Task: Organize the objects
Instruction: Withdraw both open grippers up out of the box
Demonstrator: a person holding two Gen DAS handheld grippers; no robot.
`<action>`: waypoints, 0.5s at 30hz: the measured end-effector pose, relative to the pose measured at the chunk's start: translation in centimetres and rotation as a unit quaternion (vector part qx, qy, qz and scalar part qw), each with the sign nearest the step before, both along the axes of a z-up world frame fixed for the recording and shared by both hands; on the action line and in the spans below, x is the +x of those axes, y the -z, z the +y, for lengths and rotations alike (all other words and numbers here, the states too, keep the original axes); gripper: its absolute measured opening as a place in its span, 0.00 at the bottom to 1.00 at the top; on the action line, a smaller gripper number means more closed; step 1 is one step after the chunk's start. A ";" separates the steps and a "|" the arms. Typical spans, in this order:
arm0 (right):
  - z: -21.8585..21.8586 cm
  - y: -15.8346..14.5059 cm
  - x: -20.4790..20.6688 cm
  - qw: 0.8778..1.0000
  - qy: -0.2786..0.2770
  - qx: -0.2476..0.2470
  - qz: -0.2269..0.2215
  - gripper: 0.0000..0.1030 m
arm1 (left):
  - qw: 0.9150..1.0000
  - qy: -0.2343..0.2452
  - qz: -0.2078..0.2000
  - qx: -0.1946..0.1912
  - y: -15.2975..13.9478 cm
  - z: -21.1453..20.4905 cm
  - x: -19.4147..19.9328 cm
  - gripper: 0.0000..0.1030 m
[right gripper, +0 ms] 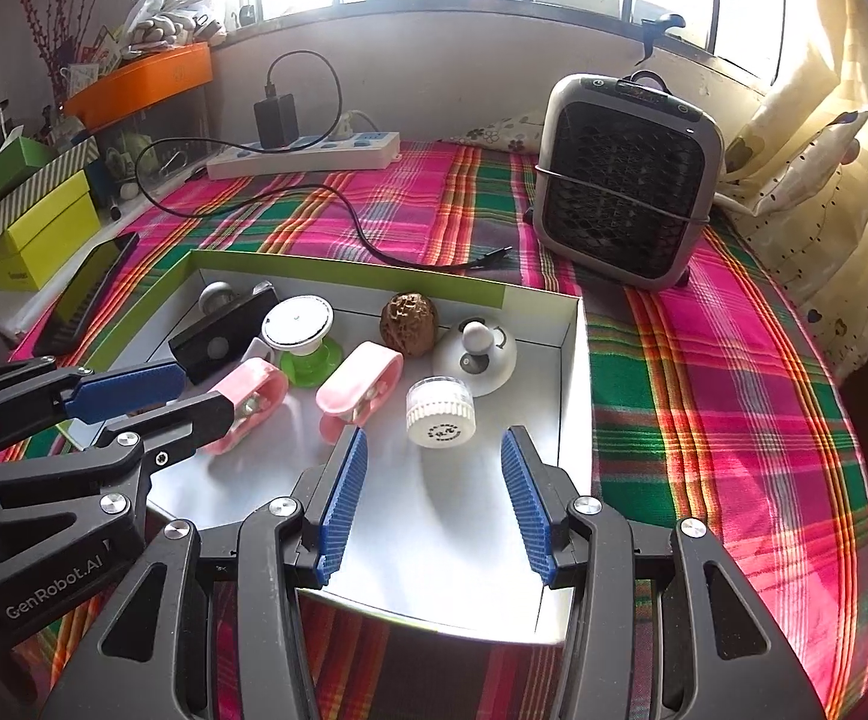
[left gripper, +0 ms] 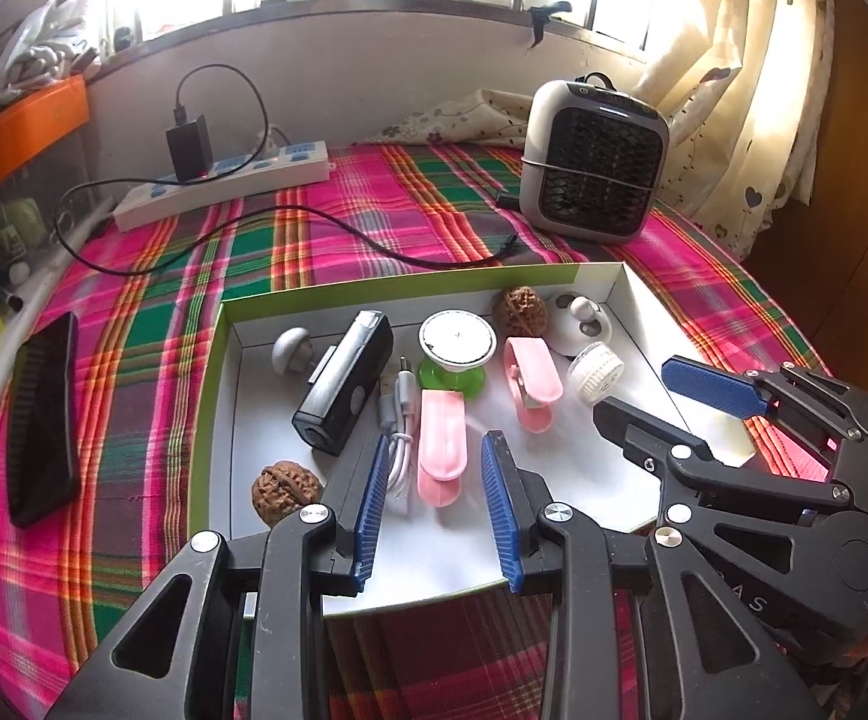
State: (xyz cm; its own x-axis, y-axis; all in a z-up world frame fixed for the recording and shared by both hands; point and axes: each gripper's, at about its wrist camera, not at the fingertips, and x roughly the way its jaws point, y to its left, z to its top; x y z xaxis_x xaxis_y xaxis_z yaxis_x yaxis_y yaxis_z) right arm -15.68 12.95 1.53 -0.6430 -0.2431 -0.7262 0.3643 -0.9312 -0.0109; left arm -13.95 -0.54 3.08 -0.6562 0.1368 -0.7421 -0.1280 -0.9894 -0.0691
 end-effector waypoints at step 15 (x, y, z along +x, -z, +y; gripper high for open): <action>0.8 -0.7 3.3 1.000 0.013 -0.013 0.007 0.46 | 1.000 -0.024 0.017 -0.010 -0.5 -0.1 4.1 0.29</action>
State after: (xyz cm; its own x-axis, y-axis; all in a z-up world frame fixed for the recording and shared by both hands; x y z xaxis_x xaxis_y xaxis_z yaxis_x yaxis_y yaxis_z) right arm -12.42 13.75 2.21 -0.6589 -0.2455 -0.7110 0.3405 -0.9402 0.0091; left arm -9.80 -0.67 3.57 -0.6867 0.0901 -0.7213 -0.0829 -0.9955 -0.0454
